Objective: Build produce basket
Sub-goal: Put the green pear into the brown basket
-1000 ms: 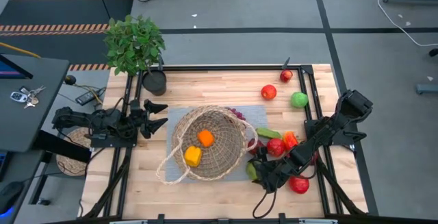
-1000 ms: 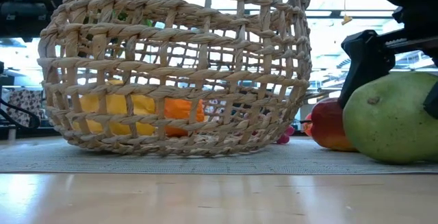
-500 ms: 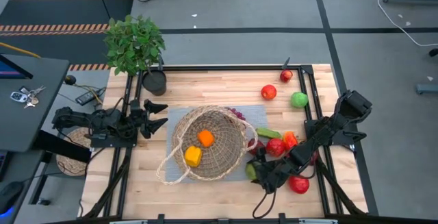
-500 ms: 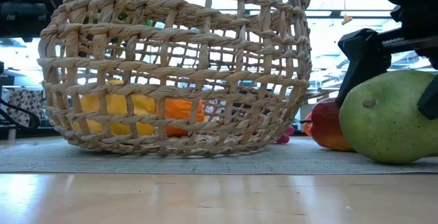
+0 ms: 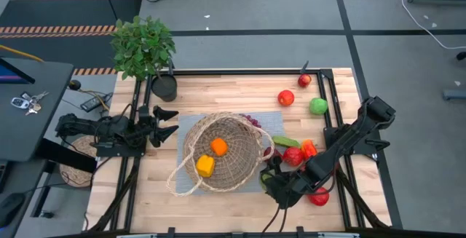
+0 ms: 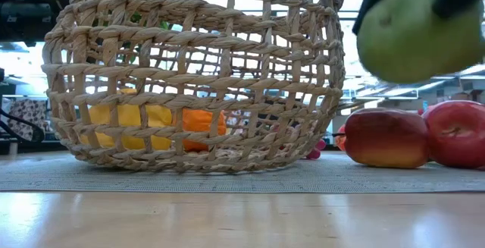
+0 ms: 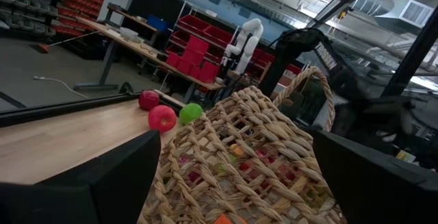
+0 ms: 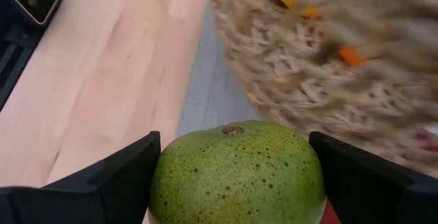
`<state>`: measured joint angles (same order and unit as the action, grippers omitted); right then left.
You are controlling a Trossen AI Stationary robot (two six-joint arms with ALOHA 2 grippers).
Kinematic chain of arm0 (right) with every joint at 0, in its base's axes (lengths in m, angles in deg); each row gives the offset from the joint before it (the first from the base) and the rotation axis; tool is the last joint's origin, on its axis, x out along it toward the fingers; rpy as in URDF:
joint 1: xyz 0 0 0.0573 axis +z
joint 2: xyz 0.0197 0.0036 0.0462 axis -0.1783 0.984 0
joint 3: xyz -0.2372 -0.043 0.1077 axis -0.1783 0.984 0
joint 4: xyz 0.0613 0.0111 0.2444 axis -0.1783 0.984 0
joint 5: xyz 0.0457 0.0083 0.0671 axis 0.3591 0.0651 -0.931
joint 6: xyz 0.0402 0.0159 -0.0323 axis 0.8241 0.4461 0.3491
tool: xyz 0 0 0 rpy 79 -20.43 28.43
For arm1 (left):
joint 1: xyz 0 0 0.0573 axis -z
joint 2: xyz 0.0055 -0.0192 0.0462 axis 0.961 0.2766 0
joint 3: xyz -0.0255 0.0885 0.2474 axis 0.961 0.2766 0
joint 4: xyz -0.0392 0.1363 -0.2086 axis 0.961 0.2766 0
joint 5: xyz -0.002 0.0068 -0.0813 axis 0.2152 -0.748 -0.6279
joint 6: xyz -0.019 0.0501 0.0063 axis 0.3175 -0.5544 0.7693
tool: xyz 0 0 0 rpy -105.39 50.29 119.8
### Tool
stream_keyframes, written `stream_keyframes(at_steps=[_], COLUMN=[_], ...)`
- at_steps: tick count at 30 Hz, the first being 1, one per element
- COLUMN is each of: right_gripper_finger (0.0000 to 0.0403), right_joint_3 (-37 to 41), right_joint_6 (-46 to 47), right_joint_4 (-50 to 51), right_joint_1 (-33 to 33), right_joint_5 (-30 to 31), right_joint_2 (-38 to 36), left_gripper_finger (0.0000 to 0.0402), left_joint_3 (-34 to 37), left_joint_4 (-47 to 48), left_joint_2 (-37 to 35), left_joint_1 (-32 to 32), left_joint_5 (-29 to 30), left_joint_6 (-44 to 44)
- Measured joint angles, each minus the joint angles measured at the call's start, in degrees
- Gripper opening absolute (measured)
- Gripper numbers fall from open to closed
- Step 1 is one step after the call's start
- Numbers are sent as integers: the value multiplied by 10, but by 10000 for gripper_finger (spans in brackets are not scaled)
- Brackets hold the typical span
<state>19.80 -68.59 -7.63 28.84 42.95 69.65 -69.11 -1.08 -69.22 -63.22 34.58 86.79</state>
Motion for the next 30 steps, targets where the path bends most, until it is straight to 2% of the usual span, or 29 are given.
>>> stream_keyframes(at_steps=[6,13,19,24,28,30], right_gripper_finger=[362,362,362,362,362,362], right_joint_3=[-123,-273,-435,-526,-554,-559], right_joint_6=[53,65,92,28,-46,-77], right_joint_4=[193,331,478,453,375,337], right_joint_1=[0,0,0,-8,-30,-46], right_joint_5=[1,4,65,164,237,252], right_joint_2=[-1,-1,-2,-2,-2,-2], left_gripper_finger=[389,389,389,389,389,389], left_joint_3=[0,0,0,0,0,0], left_joint_4=[0,0,0,0,0,0], left_joint_2=[0,0,0,0,0,0], left_joint_1=[0,0,0,0,0,0], left_joint_5=[0,0,0,0,0,0], left_joint_6=[0,0,0,0,0,0])
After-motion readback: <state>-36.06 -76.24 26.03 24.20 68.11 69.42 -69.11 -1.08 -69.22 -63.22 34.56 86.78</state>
